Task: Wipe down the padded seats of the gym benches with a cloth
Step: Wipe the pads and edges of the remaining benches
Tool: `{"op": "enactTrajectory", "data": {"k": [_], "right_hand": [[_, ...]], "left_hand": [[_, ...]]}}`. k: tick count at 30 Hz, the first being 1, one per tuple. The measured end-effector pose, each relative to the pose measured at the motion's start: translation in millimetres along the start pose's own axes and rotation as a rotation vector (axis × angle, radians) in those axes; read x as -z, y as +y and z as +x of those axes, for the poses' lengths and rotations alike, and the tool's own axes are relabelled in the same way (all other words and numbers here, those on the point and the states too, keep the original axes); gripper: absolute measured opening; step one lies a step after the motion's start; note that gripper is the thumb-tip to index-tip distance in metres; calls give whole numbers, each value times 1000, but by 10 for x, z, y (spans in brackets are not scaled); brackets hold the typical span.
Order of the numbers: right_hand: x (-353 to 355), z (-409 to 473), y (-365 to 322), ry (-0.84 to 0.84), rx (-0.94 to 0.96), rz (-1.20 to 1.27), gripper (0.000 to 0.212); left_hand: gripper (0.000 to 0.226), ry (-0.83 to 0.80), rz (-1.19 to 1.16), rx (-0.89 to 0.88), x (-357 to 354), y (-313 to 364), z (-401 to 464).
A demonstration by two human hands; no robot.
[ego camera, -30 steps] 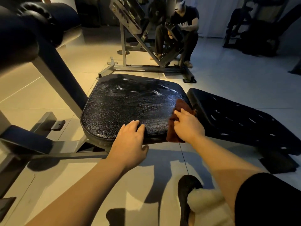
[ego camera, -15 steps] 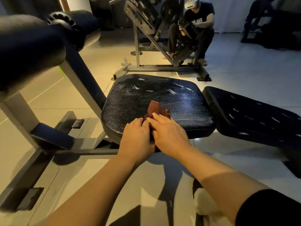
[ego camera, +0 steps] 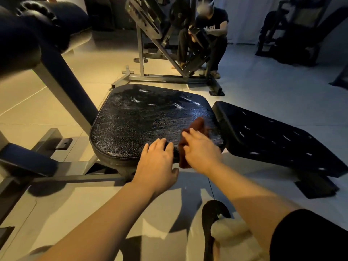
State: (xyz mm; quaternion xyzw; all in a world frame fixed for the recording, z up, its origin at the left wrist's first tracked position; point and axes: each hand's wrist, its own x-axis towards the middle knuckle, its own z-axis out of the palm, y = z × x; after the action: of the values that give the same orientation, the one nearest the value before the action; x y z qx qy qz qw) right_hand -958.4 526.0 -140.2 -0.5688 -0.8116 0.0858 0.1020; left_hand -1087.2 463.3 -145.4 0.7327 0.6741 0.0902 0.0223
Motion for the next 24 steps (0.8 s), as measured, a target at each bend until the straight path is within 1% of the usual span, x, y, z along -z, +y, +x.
{"op": "enactTrajectory", "data": {"k": [2, 3, 6, 8, 13, 16, 18, 21, 22, 24], "right_hand": [[-82, -23, -167, -28, 146, -32, 53], [-98, -25, -196, -43, 184, -39, 53], [-39, -23, -72, -86, 216, -3, 53], [17, -16, 107, -87, 165, 43, 52], [120, 4, 643, -28, -148, 178, 51], [143, -19, 724, -25, -188, 232, 53], [118, -24, 598, -31, -134, 187, 55], [48, -28, 348, -87, 72, 47, 61], [36, -30, 306, -104, 114, 17, 63], [72, -22, 326, -121, 135, 20, 62]], "left_hand": [[70, 32, -30, 18, -3, -49, -7], [69, 49, -52, 27, -1, -65, -10], [71, 53, -49, 28, 10, -41, -26], [74, 35, -22, -1, -23, 14, -28], [74, 5, 0, -51, -84, 173, 10], [73, 25, -3, -81, -88, 230, 50], [72, 32, -5, -94, -91, 258, 82], [73, 35, -10, -94, -130, 281, 124], [73, 38, -20, -90, -142, 283, 132], [71, 43, -31, -87, -156, 282, 141]]}}
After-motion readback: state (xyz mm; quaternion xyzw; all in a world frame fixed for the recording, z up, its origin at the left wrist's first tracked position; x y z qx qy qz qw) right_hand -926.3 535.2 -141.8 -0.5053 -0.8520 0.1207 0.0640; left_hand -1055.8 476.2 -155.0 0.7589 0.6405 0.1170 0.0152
